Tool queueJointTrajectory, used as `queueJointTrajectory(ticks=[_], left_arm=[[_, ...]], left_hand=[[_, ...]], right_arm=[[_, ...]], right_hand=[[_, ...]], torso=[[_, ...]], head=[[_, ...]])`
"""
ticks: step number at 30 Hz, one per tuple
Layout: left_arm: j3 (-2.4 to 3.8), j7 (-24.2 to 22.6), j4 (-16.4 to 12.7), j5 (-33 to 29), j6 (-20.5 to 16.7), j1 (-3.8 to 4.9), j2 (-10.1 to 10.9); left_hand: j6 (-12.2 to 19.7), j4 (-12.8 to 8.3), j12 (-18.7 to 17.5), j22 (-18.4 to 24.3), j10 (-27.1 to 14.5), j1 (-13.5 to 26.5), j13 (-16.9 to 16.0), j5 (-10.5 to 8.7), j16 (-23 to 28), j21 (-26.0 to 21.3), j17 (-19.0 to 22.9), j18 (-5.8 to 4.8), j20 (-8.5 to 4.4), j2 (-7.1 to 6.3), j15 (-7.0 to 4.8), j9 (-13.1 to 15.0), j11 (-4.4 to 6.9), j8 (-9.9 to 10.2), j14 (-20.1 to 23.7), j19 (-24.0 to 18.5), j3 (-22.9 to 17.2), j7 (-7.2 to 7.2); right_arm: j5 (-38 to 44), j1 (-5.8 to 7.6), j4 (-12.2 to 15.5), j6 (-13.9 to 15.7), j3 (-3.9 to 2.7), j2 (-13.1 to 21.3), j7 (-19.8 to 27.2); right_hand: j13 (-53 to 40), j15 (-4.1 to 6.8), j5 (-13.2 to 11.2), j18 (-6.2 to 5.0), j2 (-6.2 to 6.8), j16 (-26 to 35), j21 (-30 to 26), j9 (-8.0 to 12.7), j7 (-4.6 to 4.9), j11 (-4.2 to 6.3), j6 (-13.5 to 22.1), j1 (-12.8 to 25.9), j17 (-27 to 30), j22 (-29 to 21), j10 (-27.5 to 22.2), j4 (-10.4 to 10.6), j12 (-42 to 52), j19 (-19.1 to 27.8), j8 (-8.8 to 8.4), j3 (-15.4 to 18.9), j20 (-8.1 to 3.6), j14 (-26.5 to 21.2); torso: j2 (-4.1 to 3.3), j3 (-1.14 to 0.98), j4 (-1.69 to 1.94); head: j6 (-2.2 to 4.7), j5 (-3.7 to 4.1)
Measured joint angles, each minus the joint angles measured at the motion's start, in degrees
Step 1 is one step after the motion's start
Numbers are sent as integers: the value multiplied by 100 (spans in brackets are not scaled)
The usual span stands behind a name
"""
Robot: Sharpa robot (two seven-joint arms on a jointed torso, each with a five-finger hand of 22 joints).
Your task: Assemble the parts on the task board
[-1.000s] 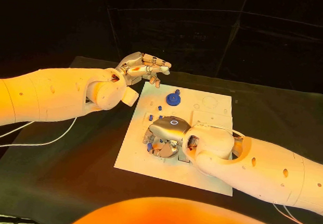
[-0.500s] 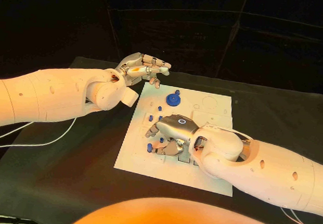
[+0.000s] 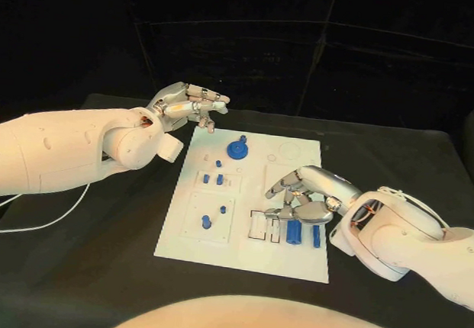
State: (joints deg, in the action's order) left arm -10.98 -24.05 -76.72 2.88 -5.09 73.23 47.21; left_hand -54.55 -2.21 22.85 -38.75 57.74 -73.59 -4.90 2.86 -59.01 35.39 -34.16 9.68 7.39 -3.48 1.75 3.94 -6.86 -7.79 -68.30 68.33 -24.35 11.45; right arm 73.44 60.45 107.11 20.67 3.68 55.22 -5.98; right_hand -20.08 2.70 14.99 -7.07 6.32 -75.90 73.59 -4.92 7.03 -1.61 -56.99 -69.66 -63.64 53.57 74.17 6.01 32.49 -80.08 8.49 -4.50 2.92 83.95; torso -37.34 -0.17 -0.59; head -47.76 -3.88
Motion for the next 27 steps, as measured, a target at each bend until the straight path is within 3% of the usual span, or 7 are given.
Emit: queueJointTrajectory(ticks=[2, 6, 12, 20, 27], left_arm=[[0, 0, -5, 0, 0, 0, 5], [0, 1, -20, 0, 0, 1, 14], [1, 1, -16, 0, 0, 1, 29], [-1, 1, 9, 0, 0, 1, 33], [-6, 1, 12, 0, 1, 1, 35]], left_hand=[[0, 0, 0, 0, 0, 0, 0, 0, 0, 0, 0, 0, 0, 0, 0, 0, 0, 0, 0, 0, 0, 0], [0, 0, 0, 5, 0, 0, 0, 0, 0, 0, 0, 0, 0, 0, 0, 0, 0, 0, 0, 0, 0, 0], [0, 0, 0, 5, 0, 0, 0, 0, 0, 0, 0, 0, 0, 0, 0, 0, 0, 0, 0, 0, 0, 0], [0, 0, 0, 4, 0, 0, 0, 0, 0, 0, 0, 0, 0, 0, 0, 0, 0, 0, 0, 0, 0, 0], [0, 0, 0, 4, 0, 0, 0, 0, 0, 0, -1, 0, 0, 0, 0, 0, 0, 0, 0, 0, 0, 0]], right_arm=[[-246, 2, 80, 8, 4, 221, -130], [-467, 3, 127, -16, 8, 464, -515], [-508, -48, 118, -34, 10, 572, -1163], [-155, -175, 81, -43, 17, 406, -1808], [182, -286, 25, -191, 15, 208, -2257]], right_hand=[[-620, 0, 20, 89, -54, -147, 122, -30, -39, 3, -39, 54, -222, 201, -87, 99, 560, -28, 146, 144, -29, 0], [-1411, 19, 53, 88, -213, -246, 174, -81, -63, 38, -13, 47, -364, 285, -283, 257, 1211, -42, 401, 365, -15, 19], [-2203, 39, 87, 87, -260, -330, 201, -172, -114, 80, -3, 46, -511, 315, -239, 381, 1835, -42, 716, 635, -15, -1], [-4005, 39, 115, 87, -297, -612, 285, -296, -166, 90, 152, 83, -994, 479, 358, 638, 3323, -73, 1102, 1110, -47, -1], [-4521, 60, 49, 87, -320, -741, 329, -380, -170, 120, 180, 204, -1131, 622, 456, 894, 3721, -93, 1281, 1366, -67, 20]], torso=[[10, 2, -22], [32, 5, -63], [50, 7, -99], [54, 6, -103], [43, 9, -92]], head=[[8, 55], [9, 132], [1, 196], [25, 246], [25, 256]])
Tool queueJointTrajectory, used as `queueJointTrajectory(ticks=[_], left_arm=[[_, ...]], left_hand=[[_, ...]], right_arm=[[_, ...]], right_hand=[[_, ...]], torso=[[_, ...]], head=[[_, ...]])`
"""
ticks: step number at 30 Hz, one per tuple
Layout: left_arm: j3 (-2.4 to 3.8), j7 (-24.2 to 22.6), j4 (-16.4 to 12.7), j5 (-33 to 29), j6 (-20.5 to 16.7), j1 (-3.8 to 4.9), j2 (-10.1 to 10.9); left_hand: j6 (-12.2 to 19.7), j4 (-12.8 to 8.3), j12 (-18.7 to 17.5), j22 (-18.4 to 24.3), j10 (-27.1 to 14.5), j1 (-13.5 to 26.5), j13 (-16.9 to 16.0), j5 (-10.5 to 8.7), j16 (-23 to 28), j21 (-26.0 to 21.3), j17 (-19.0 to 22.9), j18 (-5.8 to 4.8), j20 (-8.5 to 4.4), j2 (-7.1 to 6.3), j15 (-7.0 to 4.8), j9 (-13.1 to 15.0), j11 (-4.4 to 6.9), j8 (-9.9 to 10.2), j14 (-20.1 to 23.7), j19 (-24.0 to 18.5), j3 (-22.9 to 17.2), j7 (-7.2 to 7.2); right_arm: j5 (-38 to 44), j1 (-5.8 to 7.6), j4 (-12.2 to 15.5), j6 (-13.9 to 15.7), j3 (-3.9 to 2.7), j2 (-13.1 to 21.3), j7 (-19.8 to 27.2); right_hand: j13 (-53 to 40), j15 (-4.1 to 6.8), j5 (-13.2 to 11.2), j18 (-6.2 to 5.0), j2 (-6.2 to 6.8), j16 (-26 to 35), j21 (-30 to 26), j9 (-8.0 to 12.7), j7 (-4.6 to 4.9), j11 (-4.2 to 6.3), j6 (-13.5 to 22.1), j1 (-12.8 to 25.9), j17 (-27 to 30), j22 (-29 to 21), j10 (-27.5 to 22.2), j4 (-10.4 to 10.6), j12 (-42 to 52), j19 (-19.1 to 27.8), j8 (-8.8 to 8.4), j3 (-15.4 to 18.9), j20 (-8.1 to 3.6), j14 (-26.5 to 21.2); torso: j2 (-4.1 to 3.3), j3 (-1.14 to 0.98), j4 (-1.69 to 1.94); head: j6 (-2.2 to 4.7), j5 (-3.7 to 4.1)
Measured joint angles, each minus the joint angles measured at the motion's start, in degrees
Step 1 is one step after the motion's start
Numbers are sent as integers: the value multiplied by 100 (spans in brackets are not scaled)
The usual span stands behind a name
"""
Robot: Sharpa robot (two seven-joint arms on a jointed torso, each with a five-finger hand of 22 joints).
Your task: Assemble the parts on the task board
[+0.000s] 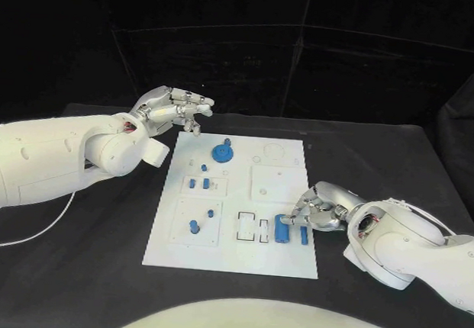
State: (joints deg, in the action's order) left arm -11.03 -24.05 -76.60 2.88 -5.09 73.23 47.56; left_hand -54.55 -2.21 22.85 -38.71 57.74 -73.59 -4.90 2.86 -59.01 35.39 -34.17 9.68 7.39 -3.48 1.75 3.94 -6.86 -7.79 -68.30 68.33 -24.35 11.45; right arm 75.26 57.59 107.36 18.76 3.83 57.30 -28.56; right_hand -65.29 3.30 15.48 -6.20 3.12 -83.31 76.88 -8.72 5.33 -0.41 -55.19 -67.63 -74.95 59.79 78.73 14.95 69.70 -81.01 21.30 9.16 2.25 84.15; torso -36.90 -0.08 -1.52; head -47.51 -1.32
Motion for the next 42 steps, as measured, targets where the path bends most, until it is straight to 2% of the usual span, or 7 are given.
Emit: queueJointTrajectory(ticks=[10, 22, 24, 30, 37, 39, 42], left_arm=[[-4, 1, 2, 0, 3, -2, 2], [-6, 0, -1, 0, 4, -3, 10], [-6, 0, -1, 0, 3, -3, 14], [-6, -6, -7, 0, 6, -3, 19], [-6, -13, -11, 0, 22, -3, 28], [-6, -14, -11, 0, 26, -3, 28], [-7, -16, -11, 0, 31, -3, 28]], left_hand=[[0, 0, 0, -1, 0, 0, 0, 0, 0, 0, 0, 0, 0, 0, 0, 0, 0, 0, 0, 0, 0, 0], [0, 0, 22, 14, -42, 0, 0, 0, 0, -32, 20, 0, 0, 0, 0, 0, 0, -21, 0, 0, 0, 0], [0, 0, 22, 14, -42, 0, 0, 0, 0, -32, 20, 0, 0, 0, 0, 0, 0, -21, 0, 0, 0, 0], [21, -18, 22, 20, -42, 0, 0, 0, 0, -32, 28, 0, 0, 0, 0, 0, 0, -21, 0, 0, -18, -21], [21, -18, 45, 19, -42, 0, 0, 0, 0, -32, 39, 0, 0, 0, 21, 0, 0, -21, 21, 0, -18, -21], [21, -18, 45, 19, -42, 0, 0, 0, 0, -32, 39, 0, 0, 0, 21, 0, 0, -21, 21, 0, -18, -21], [21, -18, 45, 19, -42, 0, 0, 0, 0, -31, 39, 0, 0, 0, 21, 0, 0, -21, 21, 0, -18, -21]], right_arm=[[297, -96, -59, -225, 2, -194, -336], [607, -149, -105, -394, -26, -396, -513], [656, -153, -114, -401, -27, -407, -532], [740, -163, -81, -399, -28, -426, -560], [700, -178, 48, -343, -19, -346, -605], [680, -186, 100, -310, -11, -297, -624], [637, -196, 210, -225, -1, -210, -641]], right_hand=[[-95, 21, -75, -1, 9, -24, 25, -130, -31, 0, -31, 18, 1, 26, -1, 126, 2, -20, 197, 126, -20, -21], [-98, 41, -114, -1, 53, -23, 25, -266, -74, 0, -59, -35, 2, 65, -1, 107, 1, -19, 311, 174, -20, -1], [-137, 52, 26, -1, 37, -23, 54, -322, -99, 7, -25, -201, 2, 88, 6, 37, 1, -20, 374, 179, -21, -13], [-206, 61, 735, -1, -70, -46, 66, -477, -68, 21, 76, -429, 2, 120, 19, -114, 1, -40, 493, 157, -41, -22], [-239, 60, 1133, -1, -179, -64, 69, -612, -92, 42, 90, -538, 3, 165, 41, -147, 1, -41, 598, 186, -43, -22], [-261, 81, 1242, 94, -179, -69, 93, -638, -113, 68, 69, -538, 3, 197, 67, -148, 1, -61, 623, 185, -63, -1], [-283, 102, 1372, 92, -204, -91, 116, -725, -134, 92, 48, -513, 3, 233, 91, -148, 0, -79, 681, 185, -81, -22]], torso=[[-6, 1, 0], [-5, 3, 0], [-4, 4, -3], [-3, 4, -10], [-1, 4, -10], [0, 4, -9], [3, 6, -5]], head=[[-32, 1], [-76, 5], [-82, 16], [-84, 30], [-82, 51], [-78, 55], [-71, 64]])
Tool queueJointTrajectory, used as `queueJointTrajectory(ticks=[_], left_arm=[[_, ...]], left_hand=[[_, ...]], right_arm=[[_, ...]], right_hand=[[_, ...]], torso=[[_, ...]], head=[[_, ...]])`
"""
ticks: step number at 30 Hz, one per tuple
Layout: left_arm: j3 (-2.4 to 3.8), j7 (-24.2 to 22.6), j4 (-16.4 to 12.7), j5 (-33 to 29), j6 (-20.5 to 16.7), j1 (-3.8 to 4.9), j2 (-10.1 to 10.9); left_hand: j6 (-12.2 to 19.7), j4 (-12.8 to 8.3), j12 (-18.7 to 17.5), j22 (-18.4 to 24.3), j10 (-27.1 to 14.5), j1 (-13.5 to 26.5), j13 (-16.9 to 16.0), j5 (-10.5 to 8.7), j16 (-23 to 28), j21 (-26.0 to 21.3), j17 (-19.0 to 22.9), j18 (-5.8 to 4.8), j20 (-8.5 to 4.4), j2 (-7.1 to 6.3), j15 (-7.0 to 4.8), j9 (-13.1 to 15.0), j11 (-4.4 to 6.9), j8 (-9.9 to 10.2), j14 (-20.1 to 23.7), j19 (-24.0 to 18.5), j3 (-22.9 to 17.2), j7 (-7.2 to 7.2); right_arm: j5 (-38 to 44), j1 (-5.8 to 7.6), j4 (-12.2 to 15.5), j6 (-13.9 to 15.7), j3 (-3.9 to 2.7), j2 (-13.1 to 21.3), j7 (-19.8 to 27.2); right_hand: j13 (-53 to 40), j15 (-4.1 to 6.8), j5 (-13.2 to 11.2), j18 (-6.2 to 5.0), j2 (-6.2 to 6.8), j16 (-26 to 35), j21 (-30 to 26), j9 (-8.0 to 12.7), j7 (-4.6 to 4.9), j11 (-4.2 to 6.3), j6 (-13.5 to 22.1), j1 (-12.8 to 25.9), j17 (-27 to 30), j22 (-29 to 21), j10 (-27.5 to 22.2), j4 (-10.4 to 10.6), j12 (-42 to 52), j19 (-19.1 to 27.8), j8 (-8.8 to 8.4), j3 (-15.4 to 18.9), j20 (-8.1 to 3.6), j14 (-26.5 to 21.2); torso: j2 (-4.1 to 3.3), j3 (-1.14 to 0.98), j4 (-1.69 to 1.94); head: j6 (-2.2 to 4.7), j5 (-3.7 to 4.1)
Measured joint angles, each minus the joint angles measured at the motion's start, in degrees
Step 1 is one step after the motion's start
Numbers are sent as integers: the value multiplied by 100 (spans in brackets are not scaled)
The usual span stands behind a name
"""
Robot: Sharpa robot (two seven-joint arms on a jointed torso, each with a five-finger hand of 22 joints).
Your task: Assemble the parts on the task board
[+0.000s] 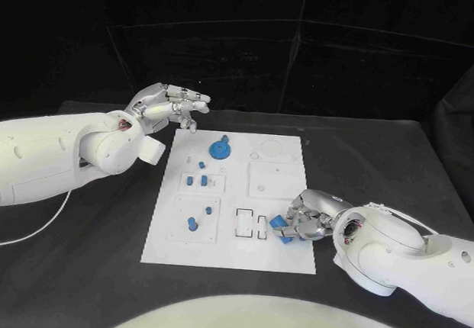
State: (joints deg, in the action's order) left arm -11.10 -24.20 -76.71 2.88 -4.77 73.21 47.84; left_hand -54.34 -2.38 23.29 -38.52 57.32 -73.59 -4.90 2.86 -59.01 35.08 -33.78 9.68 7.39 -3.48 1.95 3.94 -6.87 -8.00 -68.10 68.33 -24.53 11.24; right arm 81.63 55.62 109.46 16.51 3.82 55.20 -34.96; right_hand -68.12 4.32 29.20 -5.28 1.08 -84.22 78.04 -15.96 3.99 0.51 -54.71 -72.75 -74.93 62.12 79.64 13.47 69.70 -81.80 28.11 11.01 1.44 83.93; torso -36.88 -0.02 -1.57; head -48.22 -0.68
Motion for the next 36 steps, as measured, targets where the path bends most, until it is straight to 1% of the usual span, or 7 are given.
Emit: queueJointTrajectory(ticks=[5, 10, 14, 23, 27, 30, 36], left_arm=[[0, -2, 1, 0, 4, 0, -4], [0, -3, -1, 0, 6, 0, -5], [0, -3, -5, 0, 6, 0, -6], [0, -3, -11, 0, 6, 0, -10], [0, -3, -11, 0, 6, 0, -16], [0, -3, -13, 0, 6, 0, -19], [0, -3, -15, 0, 6, 1, -23]], left_hand=[[0, 0, 0, 0, 0, 0, 0, 0, 0, 0, 0, 0, 0, 0, 0, 0, 0, 0, 0, 0, 0, 0], [0, 0, 0, 0, 0, 0, 0, 0, 0, 0, 0, 0, 0, 0, 0, 0, 0, 0, 0, 0, 0, 0], [0, 0, 0, 0, 0, 0, 0, 0, 0, 0, -1, 0, 0, 0, 0, 0, 0, 0, 0, 0, 0, 0], [0, 0, 0, -1, 1, 0, 0, 0, 0, 0, -1, 0, 0, 0, 0, 0, 0, 0, 0, 0, 0, 0], [0, 0, 0, -1, 0, 0, 0, 0, 0, 0, -1, 0, 0, 0, 0, 0, 0, 0, 0, 0, 0, 0], [0, 0, 0, -1, 1, 0, 0, 0, 0, 0, -1, 0, 0, 0, 0, 0, 0, 0, 0, 0, 0, 0], [0, 0, 0, -1, 1, 0, 0, 0, 0, 0, -1, 0, 0, 0, 0, 0, 0, 0, 0, 0, 0, 0]], right_arm=[[-89, 1, 171, 271, -8, 59, 21], [-188, 4, 207, 502, -8, -14, 90], [-263, 4, 177, 586, -8, -140, 133], [-379, 5, 52, 628, -8, -499, 123], [-395, 5, -12, 611, -8, -633, 61], [-400, 5, -51, 597, -8, -700, 18], [-401, 5, -140, 545, -8, -799, -71]], right_hand=[[-22, 0, 110, -1, -82, -13, 19, -105, -18, 21, -18, 81, 0, 44, 21, 64, 0, -2, 24, 65, -2, 0], [-25, 0, 111, -1, -82, -13, 22, -140, -18, 20, -18, 81, 1, 51, 21, 85, 0, -22, 51, 85, -22, 0], [-24, 21, 111, -2, -81, -13, 22, -140, -18, 20, -18, 82, 1, 51, 21, 85, 0, -22, 51, 85, -22, 21], [18, 41, 126, -2, -189, -35, 22, -236, -43, 52, -43, 192, 1, 83, 52, 215, -33, -23, 87, 140, -24, 1], [5, 41, 37, -2, -255, -35, 43, -315, -62, 64, -62, 258, 1, 94, 64, 270, -33, -42, 132, 154, -42, 1], [-72, 62, -158, -2, -336, -59, 43, -394, -112, 112, -114, 339, 1, 94, 113, 300, -21, -42, 134, 184, -42, 21], [-111, 83, -396, -2, -315, -62, 44, -484, -132, 113, -134, 411, 2, 93, 113, 303, -3, -63, 150, 269, -63, 0]], torso=[[1, 5, 10], [-3, 7, 14], [-7, 7, 16], [-14, 7, 16], [-14, 5, 13], [-14, 4, 9], [-14, 1, 7]], head=[[7, 4], [10, -3], [14, -15], [6, -61], [2, -66], [1, -71], [-1, -83]])
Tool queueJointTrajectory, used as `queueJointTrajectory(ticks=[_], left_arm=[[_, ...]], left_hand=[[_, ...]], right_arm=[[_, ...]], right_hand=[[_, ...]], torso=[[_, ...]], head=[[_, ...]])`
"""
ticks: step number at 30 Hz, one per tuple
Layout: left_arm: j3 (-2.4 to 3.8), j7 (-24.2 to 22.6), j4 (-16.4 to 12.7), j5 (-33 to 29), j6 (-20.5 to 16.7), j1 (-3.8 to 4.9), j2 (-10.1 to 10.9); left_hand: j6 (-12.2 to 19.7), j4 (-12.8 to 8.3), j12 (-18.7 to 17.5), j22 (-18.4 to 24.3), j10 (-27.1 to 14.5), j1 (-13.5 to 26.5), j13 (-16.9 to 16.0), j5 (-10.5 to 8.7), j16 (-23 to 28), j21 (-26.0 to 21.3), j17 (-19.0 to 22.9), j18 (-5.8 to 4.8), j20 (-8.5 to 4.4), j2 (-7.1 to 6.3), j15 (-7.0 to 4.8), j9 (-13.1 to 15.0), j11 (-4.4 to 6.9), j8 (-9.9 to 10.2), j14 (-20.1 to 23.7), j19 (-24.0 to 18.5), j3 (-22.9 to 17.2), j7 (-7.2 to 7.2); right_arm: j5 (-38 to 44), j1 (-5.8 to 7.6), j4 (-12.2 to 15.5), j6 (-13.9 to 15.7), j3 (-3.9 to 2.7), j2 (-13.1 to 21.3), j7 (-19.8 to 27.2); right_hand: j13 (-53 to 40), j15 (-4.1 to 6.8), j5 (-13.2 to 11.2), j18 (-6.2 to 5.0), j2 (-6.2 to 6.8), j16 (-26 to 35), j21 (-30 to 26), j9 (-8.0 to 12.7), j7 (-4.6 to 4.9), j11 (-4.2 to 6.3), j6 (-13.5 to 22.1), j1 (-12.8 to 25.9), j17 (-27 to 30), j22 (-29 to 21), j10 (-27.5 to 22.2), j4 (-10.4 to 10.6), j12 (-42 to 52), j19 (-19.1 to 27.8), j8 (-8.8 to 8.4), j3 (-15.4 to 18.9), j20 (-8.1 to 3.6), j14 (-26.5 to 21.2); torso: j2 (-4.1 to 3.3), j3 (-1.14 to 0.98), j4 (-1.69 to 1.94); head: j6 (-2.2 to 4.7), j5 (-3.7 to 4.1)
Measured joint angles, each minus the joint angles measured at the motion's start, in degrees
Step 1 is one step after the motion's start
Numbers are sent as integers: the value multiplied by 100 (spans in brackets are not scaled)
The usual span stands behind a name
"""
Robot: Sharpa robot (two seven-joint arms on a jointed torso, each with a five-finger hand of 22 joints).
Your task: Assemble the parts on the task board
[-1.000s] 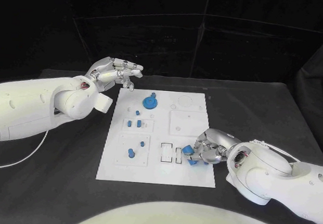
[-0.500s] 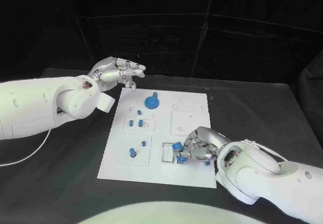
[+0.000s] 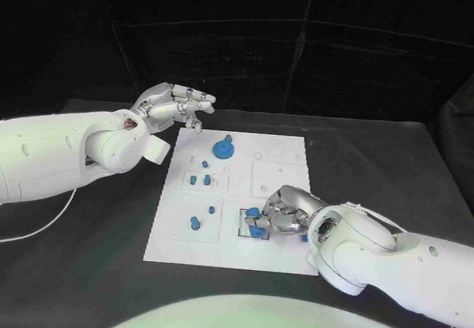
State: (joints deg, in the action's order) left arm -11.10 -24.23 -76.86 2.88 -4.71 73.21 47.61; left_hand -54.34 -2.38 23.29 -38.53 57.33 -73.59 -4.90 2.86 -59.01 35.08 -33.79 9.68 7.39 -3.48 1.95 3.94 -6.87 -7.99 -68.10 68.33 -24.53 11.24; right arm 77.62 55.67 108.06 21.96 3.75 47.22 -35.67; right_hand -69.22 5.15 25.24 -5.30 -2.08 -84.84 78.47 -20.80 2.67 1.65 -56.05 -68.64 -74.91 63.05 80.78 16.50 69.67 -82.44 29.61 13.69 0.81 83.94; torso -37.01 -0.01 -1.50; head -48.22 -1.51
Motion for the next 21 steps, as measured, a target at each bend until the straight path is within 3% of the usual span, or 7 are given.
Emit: queueJointTrajectory(ticks=[6, 10, 14, 17, 19, 21], left_arm=[[0, 0, 0, 0, 0, 1, -7], [0, 0, 0, 0, 0, 1, -9], [0, 0, 1, 0, 0, 1, -10], [0, 1, 1, 0, 0, 1, -12], [0, 1, 1, 0, 0, 1, -12], [0, 1, 1, 0, 0, 1, -12]], left_hand=[[0, 0, 0, 0, 0, 0, 0, 0, 0, 0, 0, 0, 0, 0, 0, 0, 0, 0, 0, 0, 0, 0], [0, 0, 0, 0, 0, 0, 0, 0, 0, 0, 0, 0, 0, 0, 0, 0, 0, 0, 0, 0, 0, 0], [0, 0, 0, 0, 0, 0, 0, 0, 0, 0, 0, 0, 0, 0, 0, 0, 0, 0, 0, 0, 0, 0], [0, 0, 0, 4, 0, 0, 0, 0, 0, 0, 0, 0, 0, 0, 0, 0, 0, 0, 0, 0, 0, 0], [0, 0, 0, 4, 0, 0, 0, 0, 0, 0, 0, 0, 0, 0, 0, 0, 0, 0, 0, 0, 0, 0], [0, 0, 0, 4, 0, 0, 0, 0, 0, 0, 0, 0, 0, 0, 0, 0, 0, 0, 0, 0, 0, 0]], right_arm=[[22, 1, -68, -68, -1, -105, -77], [53, 1, -114, -100, -1, -140, -119], [90, 2, -153, -107, -2, -179, -148], [113, 2, -164, -110, -2, -204, -154], [130, 2, -164, -112, -2, -208, -155], [146, 2, -162, -115, -2, -208, -156]], right_hand=[[-8, 1, -412, 0, 3, 0, 0, -113, -30, 11, -31, 121, 0, 0, 10, -3, -16, 0, 11, 136, 0, -1], [104, 1, -1182, -1, 55, 32, -24, -188, 15, 4, 16, 361, 0, -75, 3, 5, -213, 0, -57, 303, 0, -1], [419, 1, -1754, -1, 386, 88, -149, -238, 78, -61, 142, 695, 1, -272, -212, 30, -606, 78, -170, 216, 30, -1], [553, -3, -1919, -1, 837, 133, -203, -281, 107, -104, 206, 1001, 1, -372, -270, 43, -790, 111, -217, -187, 62, 3], [580, -22, -1937, -1, 967, 133, -203, -296, 107, -103, 206, 1095, 1, -394, -269, 51, -826, 118, -217, -271, 69, 22], [590, -23, -1970, -1, 1014, 133, -203, -305, 107, -104, 206, 1143, 1, -397, -269, 64, -828, 118, -238, -285, 69, 22]], torso=[[1, -3, 0], [3, -3, 0], [4, -1, -4], [4, -2, -5], [4, -2, -5], [4, -3, -5]], head=[[0, -9], [-5, -15], [-8, -18], [-8, -21], [-8, -24], [-10, -24]])
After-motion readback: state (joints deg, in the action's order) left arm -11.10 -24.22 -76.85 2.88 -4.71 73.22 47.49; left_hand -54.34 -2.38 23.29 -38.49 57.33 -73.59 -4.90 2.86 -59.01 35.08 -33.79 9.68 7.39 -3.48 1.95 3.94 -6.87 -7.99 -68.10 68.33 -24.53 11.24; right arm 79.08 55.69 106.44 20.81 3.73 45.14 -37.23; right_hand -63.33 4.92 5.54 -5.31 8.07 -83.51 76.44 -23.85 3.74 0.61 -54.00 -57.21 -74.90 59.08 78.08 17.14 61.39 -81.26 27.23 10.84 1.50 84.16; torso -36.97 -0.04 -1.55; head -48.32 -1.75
